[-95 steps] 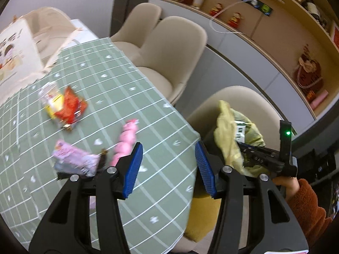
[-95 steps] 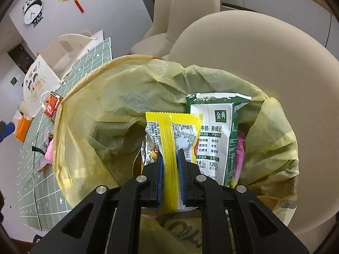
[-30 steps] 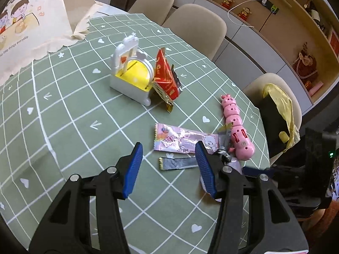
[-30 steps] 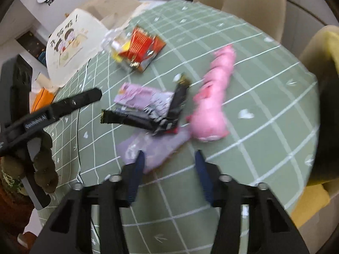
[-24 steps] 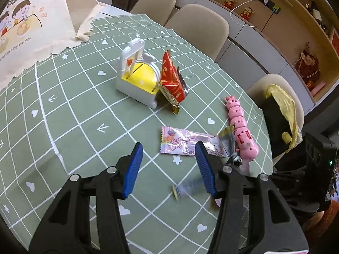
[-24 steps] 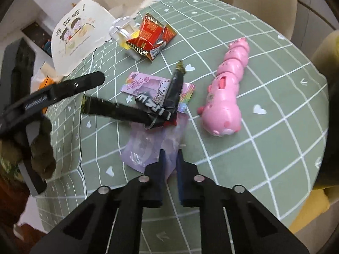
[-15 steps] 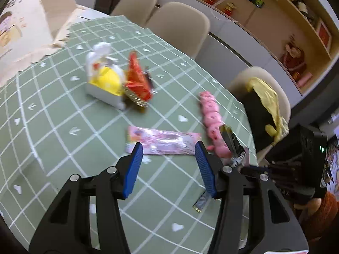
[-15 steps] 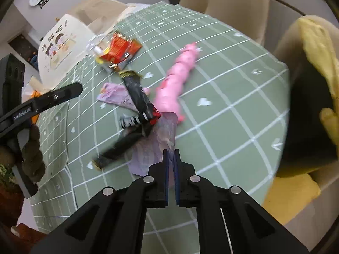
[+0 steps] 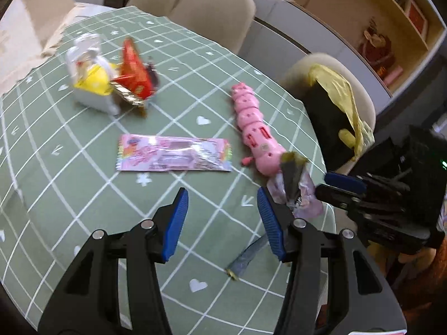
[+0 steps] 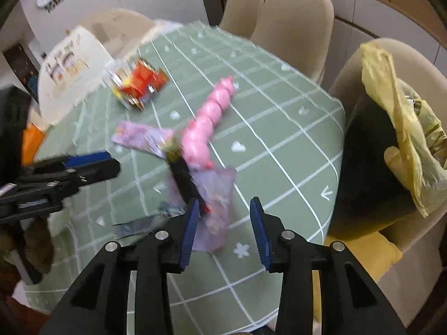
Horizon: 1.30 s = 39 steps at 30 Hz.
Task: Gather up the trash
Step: 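Grasp the black wrapper with the right gripper and lift it, then grasp the purple clear bag with the left gripper while right holds the black wrapper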
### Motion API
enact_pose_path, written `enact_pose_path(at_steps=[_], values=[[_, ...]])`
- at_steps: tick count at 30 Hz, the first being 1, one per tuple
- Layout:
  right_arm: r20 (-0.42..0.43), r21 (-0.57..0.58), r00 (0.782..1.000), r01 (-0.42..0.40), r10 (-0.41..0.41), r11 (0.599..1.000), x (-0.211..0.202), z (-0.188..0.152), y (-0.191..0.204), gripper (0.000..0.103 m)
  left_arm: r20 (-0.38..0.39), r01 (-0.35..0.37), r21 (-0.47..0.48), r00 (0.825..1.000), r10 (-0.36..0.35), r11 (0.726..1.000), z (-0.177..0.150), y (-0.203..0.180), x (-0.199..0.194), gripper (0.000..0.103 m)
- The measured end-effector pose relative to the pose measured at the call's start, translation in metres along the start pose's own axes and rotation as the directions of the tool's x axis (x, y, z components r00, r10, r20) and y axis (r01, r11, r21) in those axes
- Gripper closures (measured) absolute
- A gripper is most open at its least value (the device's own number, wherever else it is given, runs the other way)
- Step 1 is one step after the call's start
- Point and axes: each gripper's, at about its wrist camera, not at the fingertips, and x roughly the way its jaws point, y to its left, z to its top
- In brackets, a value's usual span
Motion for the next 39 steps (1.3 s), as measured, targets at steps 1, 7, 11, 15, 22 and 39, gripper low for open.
enact_pose_path(at_steps=[1,7,11,15,22,39], values=[[0.008,0.007,1.000,-0.015,0.015,1.000,-0.002,0.001,0.002,0.067,0.009,-0.002,-0.021,1.000,0.002,1.000,0.000,0.004,-0.003,0.054],[-0.053,0.001,0.997,-0.052,0.052,0.999,0.023,-0.004,0.025,0.066,0.063,-0.042,-0.129,0.997,0.050,0.991,-0.002,0.033,-0.024,0.054],[-0.058,-0.005,0.995,-0.077,0.077,0.997,0.033,0.000,0.029,0.066,0.079,-0.062,-0.167,0.994,0.077,0.984,-0.013,0.042,-0.037,0.054],[-0.104,-0.072,0.988,-0.120,0.112,0.990,0.028,0.002,0.040,0.077,0.075,-0.064,-0.179,0.994,0.078,0.982,-0.022,0.042,-0.040,0.054],[-0.025,-0.060,0.989,-0.145,0.144,0.988,-0.012,0.016,0.026,0.078,0.071,-0.036,-0.125,0.996,0.045,0.992,-0.023,0.021,-0.029,0.054],[0.041,-0.013,0.999,0.031,-0.031,0.999,-0.061,0.001,-0.064,0.078,-0.085,0.044,-0.051,0.995,-0.048,0.998,-0.015,-0.047,0.041,0.070]])
